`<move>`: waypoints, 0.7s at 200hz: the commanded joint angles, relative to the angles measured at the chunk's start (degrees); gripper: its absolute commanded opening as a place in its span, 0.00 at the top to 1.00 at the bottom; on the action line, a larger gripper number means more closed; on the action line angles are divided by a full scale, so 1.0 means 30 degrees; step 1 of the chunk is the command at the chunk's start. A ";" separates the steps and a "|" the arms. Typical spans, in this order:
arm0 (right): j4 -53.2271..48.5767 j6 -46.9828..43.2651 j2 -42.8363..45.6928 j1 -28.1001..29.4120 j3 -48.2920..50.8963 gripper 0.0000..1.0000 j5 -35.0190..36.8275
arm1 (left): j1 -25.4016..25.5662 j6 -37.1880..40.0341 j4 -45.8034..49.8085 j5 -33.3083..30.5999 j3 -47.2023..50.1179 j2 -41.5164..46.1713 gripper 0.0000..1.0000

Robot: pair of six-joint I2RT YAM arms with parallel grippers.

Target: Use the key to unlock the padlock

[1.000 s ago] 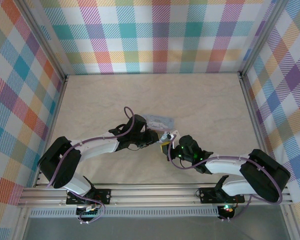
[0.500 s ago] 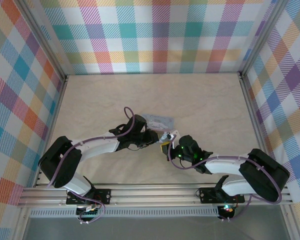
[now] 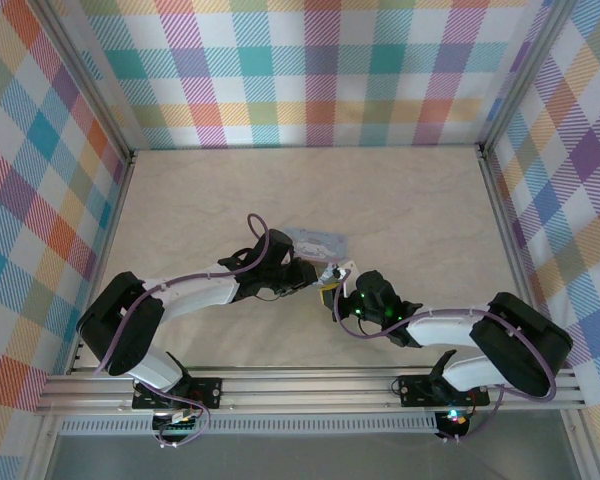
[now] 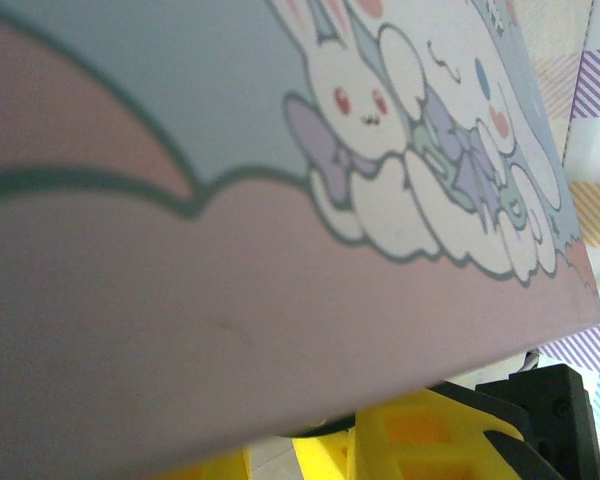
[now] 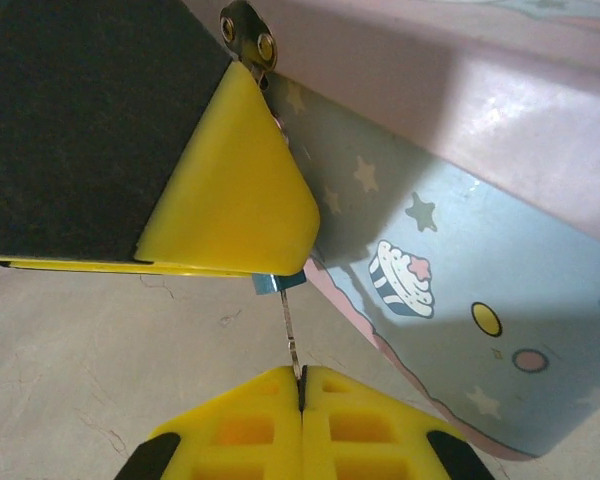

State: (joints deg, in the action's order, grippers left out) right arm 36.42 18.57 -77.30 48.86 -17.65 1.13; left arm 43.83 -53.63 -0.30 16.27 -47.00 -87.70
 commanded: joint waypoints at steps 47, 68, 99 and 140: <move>0.1657 0.0079 -0.0264 0.0147 -0.0723 1.00 0.0369 | 0.0245 -0.0288 -0.0373 0.0472 -0.0544 -0.0151 0.85; 0.1825 0.0061 -0.0335 0.0148 -0.0796 1.00 0.0397 | 0.0284 -0.0342 -0.0381 0.0435 -0.0536 -0.0195 0.85; 0.2072 -0.0066 -0.0353 0.0147 -0.0829 1.00 0.0638 | 0.0370 -0.0407 -0.0274 0.0382 -0.0687 -0.0239 0.85; 0.2300 -0.0183 -0.0125 0.0148 -0.0910 1.00 0.0658 | 0.0421 -0.0435 -0.0194 0.0288 -0.0649 -0.0328 0.85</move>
State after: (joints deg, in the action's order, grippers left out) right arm 37.69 18.57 -78.22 49.01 -18.09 2.22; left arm 43.83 -54.48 -0.27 14.94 -47.48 -87.81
